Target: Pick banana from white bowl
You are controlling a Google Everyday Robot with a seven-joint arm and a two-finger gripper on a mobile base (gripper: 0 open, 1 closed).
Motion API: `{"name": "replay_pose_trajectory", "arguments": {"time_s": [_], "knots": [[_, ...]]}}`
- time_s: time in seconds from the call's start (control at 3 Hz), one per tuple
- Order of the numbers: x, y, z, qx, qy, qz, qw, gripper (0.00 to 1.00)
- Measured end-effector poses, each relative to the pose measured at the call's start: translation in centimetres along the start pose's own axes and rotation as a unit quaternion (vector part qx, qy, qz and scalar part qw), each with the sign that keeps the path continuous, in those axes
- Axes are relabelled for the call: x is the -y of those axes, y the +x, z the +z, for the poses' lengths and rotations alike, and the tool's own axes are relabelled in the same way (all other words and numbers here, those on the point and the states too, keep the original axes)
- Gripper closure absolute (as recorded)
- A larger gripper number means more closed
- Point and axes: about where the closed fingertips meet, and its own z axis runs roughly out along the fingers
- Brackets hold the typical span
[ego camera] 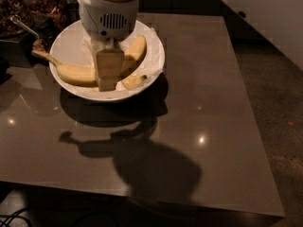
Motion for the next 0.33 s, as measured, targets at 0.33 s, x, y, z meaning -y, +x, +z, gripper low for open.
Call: {"name": "replay_pose_trajectory", "arguments": {"time_s": [0.33], "knots": [[-2.38,-0.60,-0.33,0.013,-0.002,-0.021,0.9997,1.00]]}}
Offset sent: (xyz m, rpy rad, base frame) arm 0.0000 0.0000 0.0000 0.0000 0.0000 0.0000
